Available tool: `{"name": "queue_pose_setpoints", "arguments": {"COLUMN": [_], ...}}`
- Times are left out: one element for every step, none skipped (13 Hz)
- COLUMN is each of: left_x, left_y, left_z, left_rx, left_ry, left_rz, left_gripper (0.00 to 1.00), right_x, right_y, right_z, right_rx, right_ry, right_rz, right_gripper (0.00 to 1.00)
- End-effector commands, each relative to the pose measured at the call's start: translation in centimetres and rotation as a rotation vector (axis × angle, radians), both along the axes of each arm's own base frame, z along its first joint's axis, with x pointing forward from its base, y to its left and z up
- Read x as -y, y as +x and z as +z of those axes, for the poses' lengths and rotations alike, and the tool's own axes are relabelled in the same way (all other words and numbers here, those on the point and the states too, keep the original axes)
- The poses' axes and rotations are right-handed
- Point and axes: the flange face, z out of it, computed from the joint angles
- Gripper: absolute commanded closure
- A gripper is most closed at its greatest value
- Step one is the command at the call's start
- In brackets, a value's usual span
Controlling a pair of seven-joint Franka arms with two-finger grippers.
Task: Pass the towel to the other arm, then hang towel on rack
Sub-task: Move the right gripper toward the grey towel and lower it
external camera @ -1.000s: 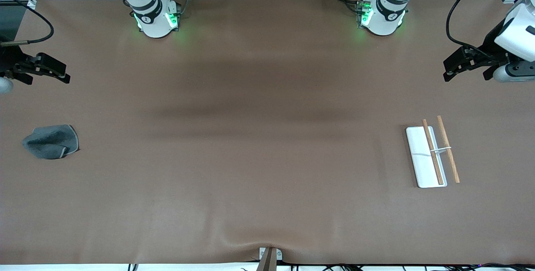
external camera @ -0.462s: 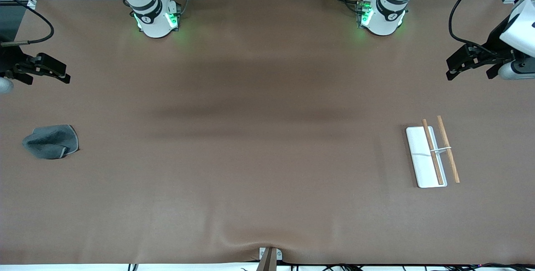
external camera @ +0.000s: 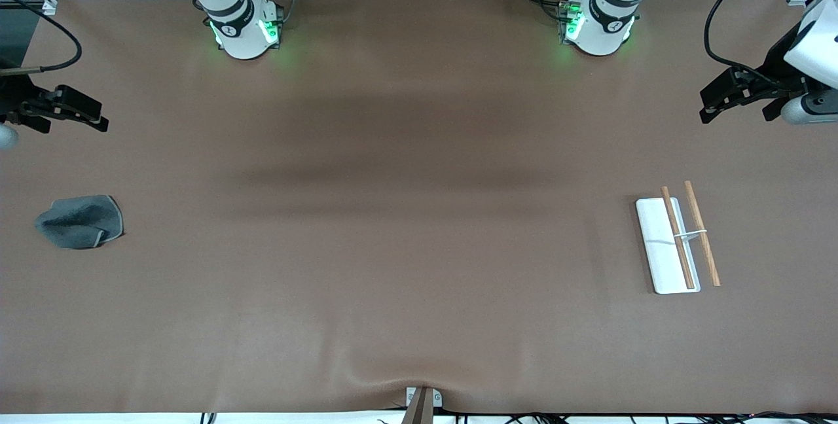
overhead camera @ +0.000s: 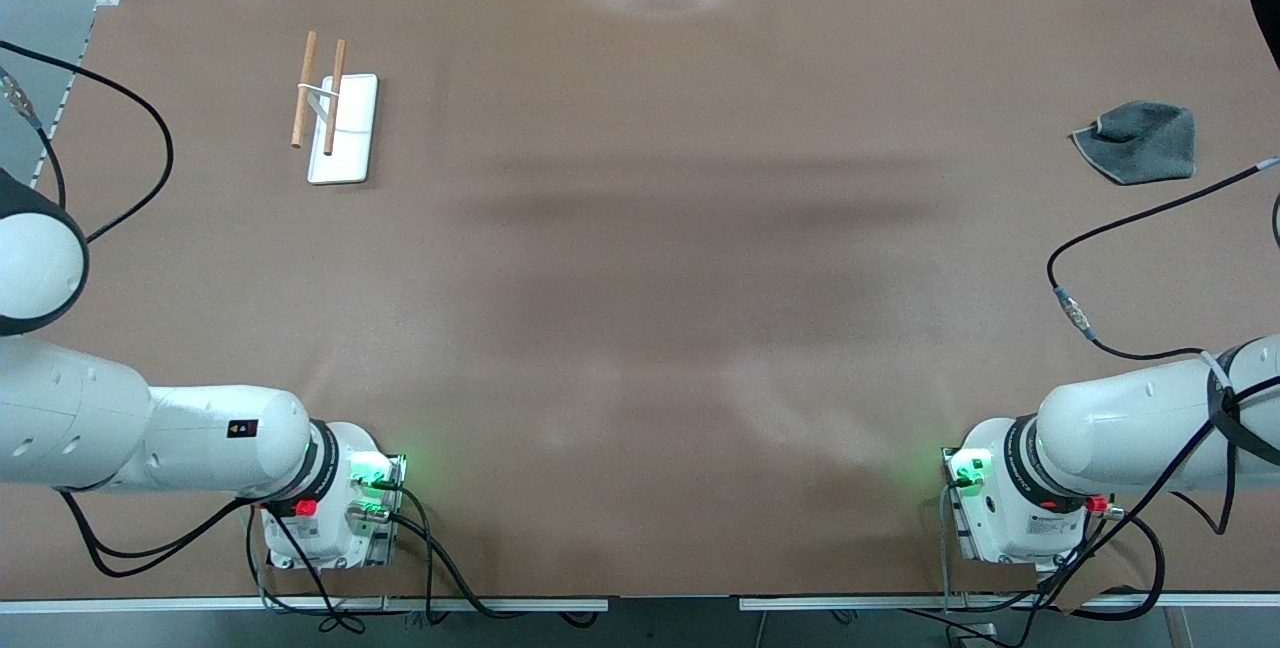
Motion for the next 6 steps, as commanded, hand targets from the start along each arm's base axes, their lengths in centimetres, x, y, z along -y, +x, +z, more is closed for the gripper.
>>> {"name": "queue_pose_setpoints", "arguments": {"left_x": [0.2,0.4,0.4,0.5,0.4,0.4], "left_y": [0.0,0.0,0.0,-0.1,-0.1,-0.1], "left_z": [0.1,-0.1,-0.1,-0.1,-0.3,-0.4], "left_rx": [-0.012,-0.015,-0.015,-0.017,-0.029,-0.030], "left_ry": [0.002,0.002,0.002,0.002,0.004,0.004], "left_rz": [-0.008,-0.011,-0.011,-0.016,-0.017,-0.019], "left_gripper": [0.00,0.00,0.00,0.00,0.00,0.00], "right_x": [2.4,3.6,5.2,6.6,7.9,9.0], "right_y": [1.0,0.8,0.8,1.1,1.0,1.1], "right_z": [-2.0,-2.5,-3.2,-4.2,-4.6,-5.2], "right_rx": [-0.045,-0.071,-0.086,-0.102,-0.107,-0.116], "right_ry": [0.014,0.021,0.030,0.042,0.051,0.057], "right_rz": [-0.013,0.009,0.025,0.048,0.066,0.072], "right_gripper": [0.00,0.00,0.00,0.00,0.00,0.00]}}
